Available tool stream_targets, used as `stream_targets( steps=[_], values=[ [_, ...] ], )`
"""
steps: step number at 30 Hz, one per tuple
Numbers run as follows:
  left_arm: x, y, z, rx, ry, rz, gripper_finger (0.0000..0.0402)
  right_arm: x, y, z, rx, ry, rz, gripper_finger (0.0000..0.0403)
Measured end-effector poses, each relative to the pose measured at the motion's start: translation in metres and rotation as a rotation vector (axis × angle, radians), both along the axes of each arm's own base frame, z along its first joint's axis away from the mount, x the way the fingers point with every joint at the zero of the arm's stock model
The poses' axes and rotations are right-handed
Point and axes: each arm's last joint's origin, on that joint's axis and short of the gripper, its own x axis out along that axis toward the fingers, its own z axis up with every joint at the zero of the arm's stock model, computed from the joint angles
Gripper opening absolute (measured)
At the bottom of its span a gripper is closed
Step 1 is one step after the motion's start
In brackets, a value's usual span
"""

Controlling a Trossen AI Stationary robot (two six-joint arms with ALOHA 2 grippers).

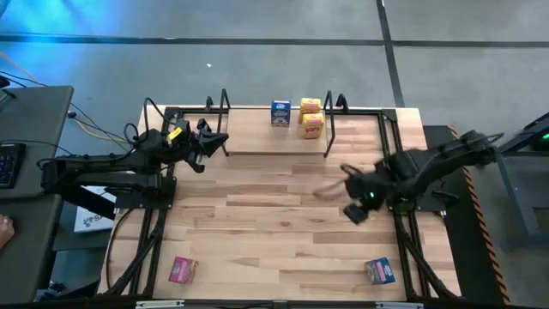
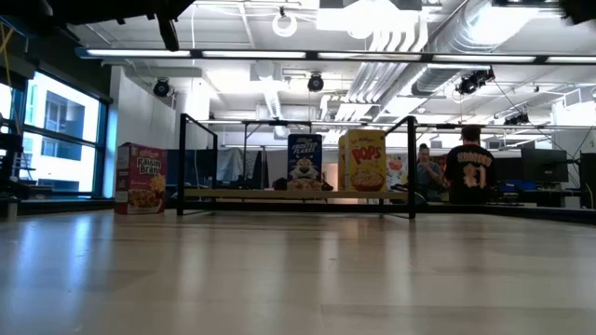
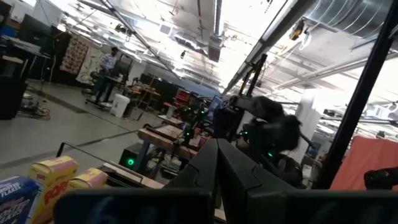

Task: Stack cereal on shelf
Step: Put the blue cereal box on the shelf aligned with the other blue cereal box

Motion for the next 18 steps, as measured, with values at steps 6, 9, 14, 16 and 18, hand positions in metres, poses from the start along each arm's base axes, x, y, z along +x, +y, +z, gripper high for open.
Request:
stream_targets(
  steps=[6, 9, 14, 16, 18],
  values=[
    [0.000, 0.000, -0.001, -0.009, 0.006, -0.001, 0.0001, -0.022, 0.045, -0.011, 0.044, 0.196, -0.158, 0.0243],
    [0.000, 0.000, -0.001, -0.010, 0.006, 0.000, 0.0001, -0.031, 0.064, -0.016, 0.037, 0.278, -0.234, 0.0243],
    [0.000, 0.000, -0.001, -0.044, 0.002, -0.015, 0.0001, -0.036, 0.093, -0.029, 0.035, 0.383, -0.285, 0.0243],
    [0.000, 0.000, -0.001, -0.049, 0.002, -0.018, 0.0001, -0.035, 0.102, -0.035, 0.029, 0.401, -0.302, 0.0243],
    [0.000, 0.000, -0.001, -0.050, 0.002, -0.018, 0.0001, -0.032, 0.111, -0.041, 0.024, 0.395, -0.307, 0.0243]
  ],
)
